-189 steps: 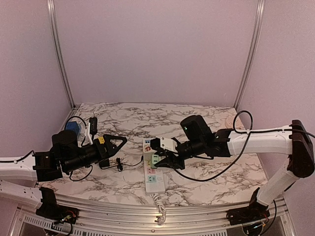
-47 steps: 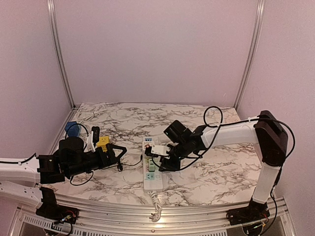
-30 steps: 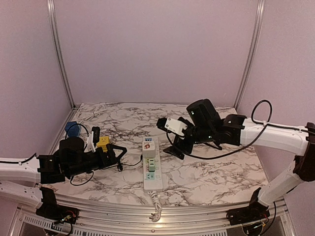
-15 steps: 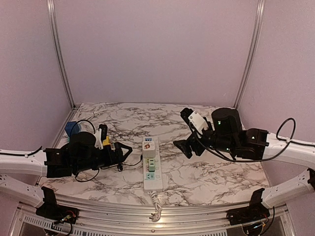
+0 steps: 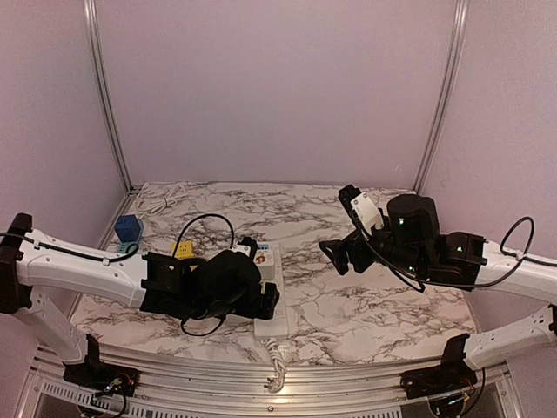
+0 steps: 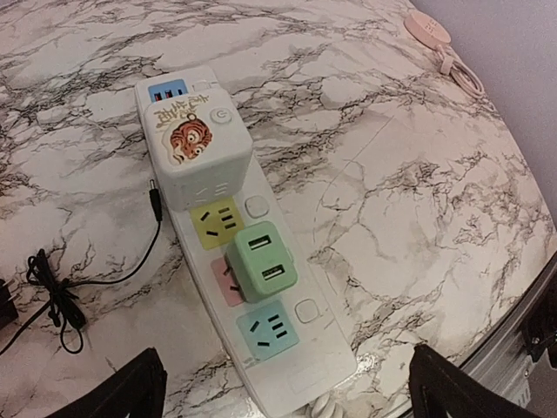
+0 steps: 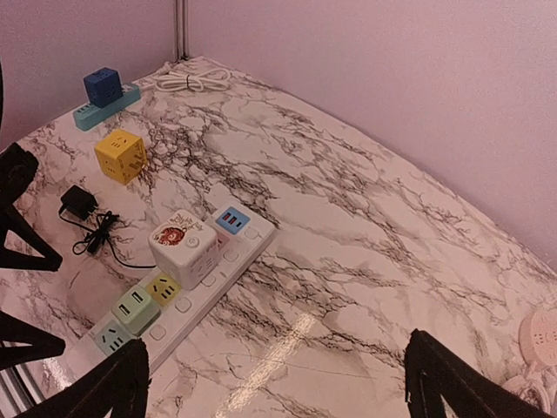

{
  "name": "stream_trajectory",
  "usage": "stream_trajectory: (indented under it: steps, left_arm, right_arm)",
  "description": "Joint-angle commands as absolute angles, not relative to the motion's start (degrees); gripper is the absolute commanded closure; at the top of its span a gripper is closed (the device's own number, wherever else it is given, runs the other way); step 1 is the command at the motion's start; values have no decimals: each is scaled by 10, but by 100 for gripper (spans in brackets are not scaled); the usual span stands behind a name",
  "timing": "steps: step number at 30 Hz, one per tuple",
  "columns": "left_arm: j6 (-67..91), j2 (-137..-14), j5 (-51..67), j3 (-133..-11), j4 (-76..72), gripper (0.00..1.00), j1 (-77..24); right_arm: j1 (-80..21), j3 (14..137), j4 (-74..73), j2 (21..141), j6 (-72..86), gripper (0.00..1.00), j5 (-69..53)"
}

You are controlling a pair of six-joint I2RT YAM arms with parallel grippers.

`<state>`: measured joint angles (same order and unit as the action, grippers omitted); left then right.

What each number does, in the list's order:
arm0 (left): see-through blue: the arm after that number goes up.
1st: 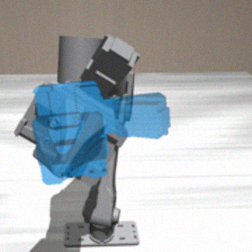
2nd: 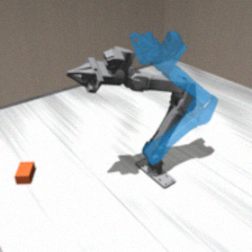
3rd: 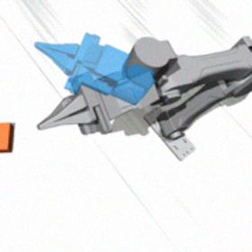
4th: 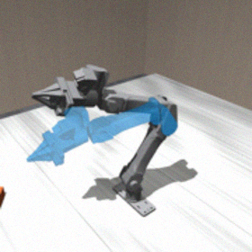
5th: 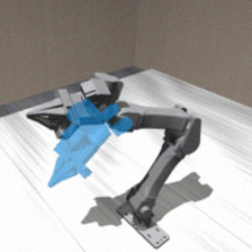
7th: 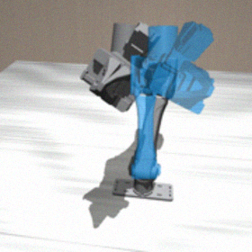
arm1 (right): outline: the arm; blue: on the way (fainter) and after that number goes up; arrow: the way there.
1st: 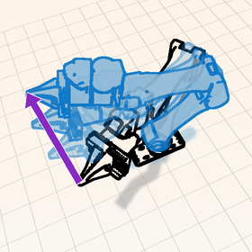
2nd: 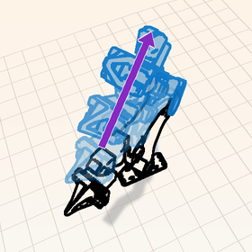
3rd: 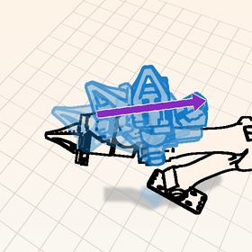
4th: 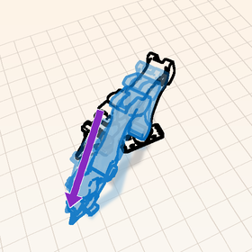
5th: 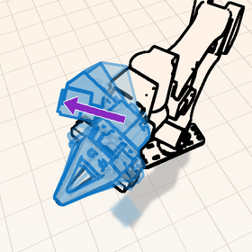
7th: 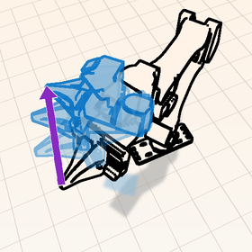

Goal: Insert the plug

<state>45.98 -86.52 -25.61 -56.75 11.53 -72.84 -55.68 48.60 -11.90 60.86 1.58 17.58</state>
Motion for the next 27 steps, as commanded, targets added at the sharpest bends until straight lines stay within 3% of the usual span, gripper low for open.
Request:
stream_trajectory:
  steps: [1,27]
  left_arm:
    - [435,-937,-305,-640,233,1,-763]
    - [497,-1119,-203,-710,200,1,-755]
  right_arm:
    - [-558,503,-139,609,21,2,198]
    - [-558,494,-124,576,17,4,146]
